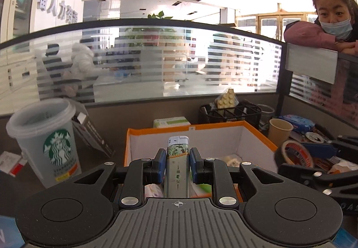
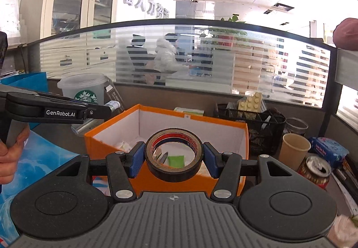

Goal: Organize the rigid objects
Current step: 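Carry the silver lighter and tape roll over the orange box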

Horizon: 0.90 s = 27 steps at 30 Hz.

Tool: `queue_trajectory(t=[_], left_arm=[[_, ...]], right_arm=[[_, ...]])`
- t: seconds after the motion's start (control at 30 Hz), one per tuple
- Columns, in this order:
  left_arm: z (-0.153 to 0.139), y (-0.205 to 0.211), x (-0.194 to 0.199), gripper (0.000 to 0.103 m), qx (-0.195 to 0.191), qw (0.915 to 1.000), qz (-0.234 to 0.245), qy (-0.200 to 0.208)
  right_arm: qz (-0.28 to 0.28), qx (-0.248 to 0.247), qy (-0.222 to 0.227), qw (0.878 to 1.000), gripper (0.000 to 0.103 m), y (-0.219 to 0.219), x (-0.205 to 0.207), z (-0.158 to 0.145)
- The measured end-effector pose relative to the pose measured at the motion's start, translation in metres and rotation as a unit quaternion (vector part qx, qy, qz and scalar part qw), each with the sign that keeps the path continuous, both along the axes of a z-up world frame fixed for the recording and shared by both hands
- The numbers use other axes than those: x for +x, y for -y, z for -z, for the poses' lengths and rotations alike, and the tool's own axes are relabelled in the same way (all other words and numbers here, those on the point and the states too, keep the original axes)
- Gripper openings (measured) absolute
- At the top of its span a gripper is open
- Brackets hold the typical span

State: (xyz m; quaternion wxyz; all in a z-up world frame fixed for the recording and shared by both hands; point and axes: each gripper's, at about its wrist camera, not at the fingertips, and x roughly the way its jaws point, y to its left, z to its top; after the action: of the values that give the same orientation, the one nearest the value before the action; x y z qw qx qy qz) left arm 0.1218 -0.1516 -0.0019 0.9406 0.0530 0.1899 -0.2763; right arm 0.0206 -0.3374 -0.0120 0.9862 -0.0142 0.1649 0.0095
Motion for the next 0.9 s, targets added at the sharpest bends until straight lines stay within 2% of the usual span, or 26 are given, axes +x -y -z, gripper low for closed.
queue_trajectory(t=[0.07,0.3,0.67,0.9], left_arm=[[-0.002,0.007,0.010,0.021,0.016,0.9998,-0.006,0.008],[0.014,0.037,0.048,0.021,0.051,0.9983,-0.001,-0.028],[0.039,0.050,0.080,0.021,0.078,0.9944,-0.009,-0.071],[0.052,0.049,0.091,0.021,0.081,0.9921,-0.015,-0.094]], right_arm=[[0.005,-0.001,0.002,1.000,0.052,0.008,0.009,-0.009],[0.009,0.013,-0.014,1.000,0.052,0.027,0.045,-0.016],[0.003,0.017,-0.057,0.998,0.052,0.035,0.087,-0.003],[-0.006,0.032,-0.089,0.995,0.052,0.039,0.110,0.019]])
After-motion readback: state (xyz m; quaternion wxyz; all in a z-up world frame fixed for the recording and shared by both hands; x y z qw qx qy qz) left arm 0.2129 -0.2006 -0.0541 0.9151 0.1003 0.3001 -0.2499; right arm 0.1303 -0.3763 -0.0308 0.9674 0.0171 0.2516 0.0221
